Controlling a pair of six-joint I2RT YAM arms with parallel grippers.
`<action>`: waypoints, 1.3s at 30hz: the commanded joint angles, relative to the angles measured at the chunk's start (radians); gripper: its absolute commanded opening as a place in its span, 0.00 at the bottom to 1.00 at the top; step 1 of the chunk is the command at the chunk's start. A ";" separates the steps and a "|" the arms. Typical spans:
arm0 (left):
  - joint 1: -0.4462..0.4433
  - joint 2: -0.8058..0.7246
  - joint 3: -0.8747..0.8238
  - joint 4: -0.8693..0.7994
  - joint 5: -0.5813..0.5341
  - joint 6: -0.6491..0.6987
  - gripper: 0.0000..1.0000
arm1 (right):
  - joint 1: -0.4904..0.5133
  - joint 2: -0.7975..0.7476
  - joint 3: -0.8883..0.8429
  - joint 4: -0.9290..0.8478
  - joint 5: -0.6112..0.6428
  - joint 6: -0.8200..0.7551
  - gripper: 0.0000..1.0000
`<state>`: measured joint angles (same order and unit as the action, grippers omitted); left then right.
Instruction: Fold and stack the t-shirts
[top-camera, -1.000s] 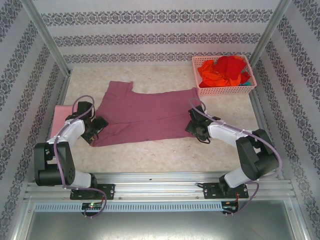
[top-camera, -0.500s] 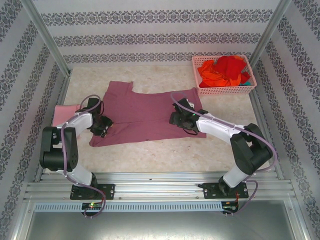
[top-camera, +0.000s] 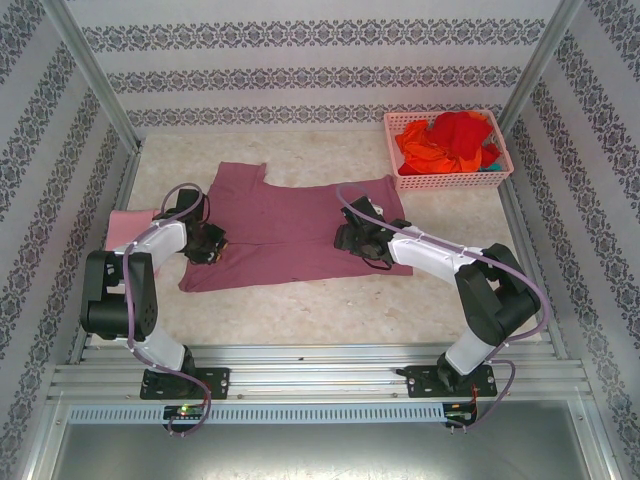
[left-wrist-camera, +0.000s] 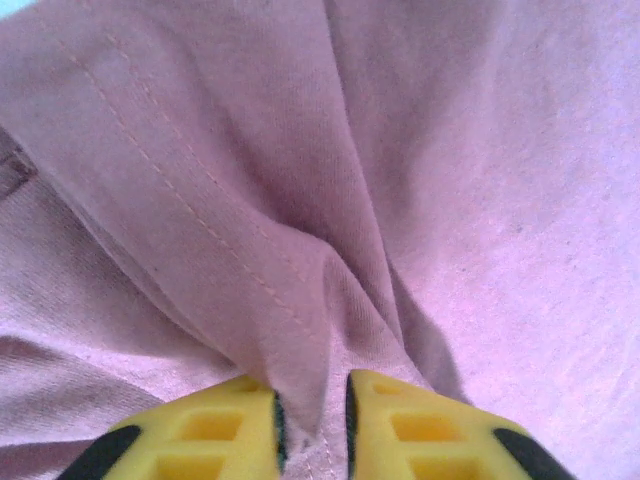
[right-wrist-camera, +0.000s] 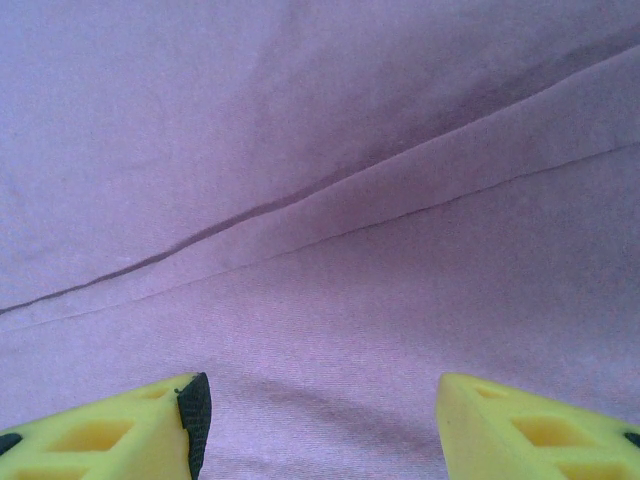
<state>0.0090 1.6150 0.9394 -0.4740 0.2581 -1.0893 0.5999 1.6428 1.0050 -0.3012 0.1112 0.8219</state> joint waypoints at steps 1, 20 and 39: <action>-0.010 0.009 0.019 0.002 -0.003 0.000 0.16 | 0.000 -0.012 -0.009 0.004 0.009 -0.013 0.61; -0.066 -0.071 -0.042 -0.063 -0.055 -0.050 0.12 | -0.011 -0.015 -0.021 0.026 -0.004 -0.015 0.61; -0.106 0.089 0.164 -0.002 -0.094 0.241 0.68 | -0.176 0.143 0.043 0.116 -0.114 -0.053 0.62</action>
<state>-0.0860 1.6497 1.0885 -0.4988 0.1497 -0.9073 0.4324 1.7576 1.0256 -0.2050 0.0452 0.7776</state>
